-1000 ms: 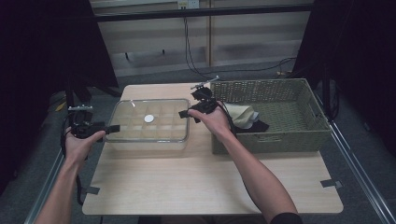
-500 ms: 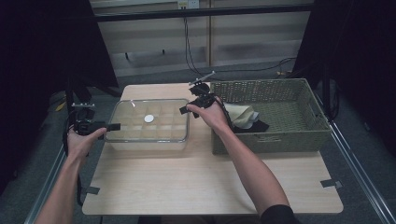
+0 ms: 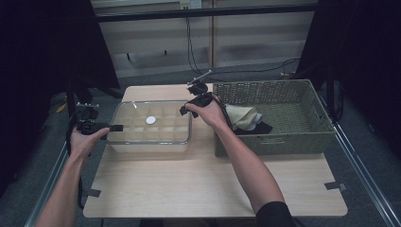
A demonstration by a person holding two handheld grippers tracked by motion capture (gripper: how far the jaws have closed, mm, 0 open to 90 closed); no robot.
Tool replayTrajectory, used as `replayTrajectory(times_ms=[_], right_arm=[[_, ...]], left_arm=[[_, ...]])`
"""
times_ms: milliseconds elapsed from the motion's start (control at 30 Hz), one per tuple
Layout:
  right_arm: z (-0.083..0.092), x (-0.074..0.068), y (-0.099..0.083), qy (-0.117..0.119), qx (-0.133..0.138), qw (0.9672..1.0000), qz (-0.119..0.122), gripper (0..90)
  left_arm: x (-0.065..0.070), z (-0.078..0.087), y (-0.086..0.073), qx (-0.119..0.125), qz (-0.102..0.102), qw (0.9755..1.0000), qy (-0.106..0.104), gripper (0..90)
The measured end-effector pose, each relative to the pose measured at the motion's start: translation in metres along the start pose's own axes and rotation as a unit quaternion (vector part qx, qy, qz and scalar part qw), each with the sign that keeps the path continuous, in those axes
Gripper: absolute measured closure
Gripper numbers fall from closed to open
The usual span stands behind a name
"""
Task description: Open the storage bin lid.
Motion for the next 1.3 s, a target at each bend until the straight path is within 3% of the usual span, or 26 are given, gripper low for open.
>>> replayTrajectory(times_ms=[367, 867, 967, 1100, 1300], right_arm=[[-0.013, -0.015, 0.003, -0.003, -0.019, 0.9998, -0.001, 12.3], [-0.025, -0.015, 0.002, -0.02, -0.037, 0.9989, -0.02, 9.5], [-0.027, -0.016, 0.001, -0.024, -0.04, 0.9987, -0.023, 9.5], [-0.029, -0.017, 0.002, -0.022, -0.039, 0.9984, -0.033, 8.8], [-0.033, -0.019, 0.0, 0.001, -0.041, 0.9978, -0.052, 7.9]], left_arm=[[-0.002, -0.005, 0.0, -0.009, 0.008, 0.9998, -0.015, 7.0], [0.002, -0.014, 0.004, -0.017, 0.014, 0.9992, -0.033, 6.8], [0.003, -0.016, 0.005, -0.021, 0.013, 0.9993, -0.028, 6.0], [0.003, -0.016, 0.005, -0.022, 0.017, 0.9991, -0.032, 6.3], [0.001, -0.017, 0.003, -0.024, 0.022, 0.9985, -0.043, 4.6]])
Point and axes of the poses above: each handheld gripper's, and its own axes: z roughly backward along the jaws, y roughly out of its top, x roughly to its right, the point moved 9 cm from there along -z, roughly forward along the jaws, and after that the axes turned 14 degrees about -y, right-handed, at the moved point
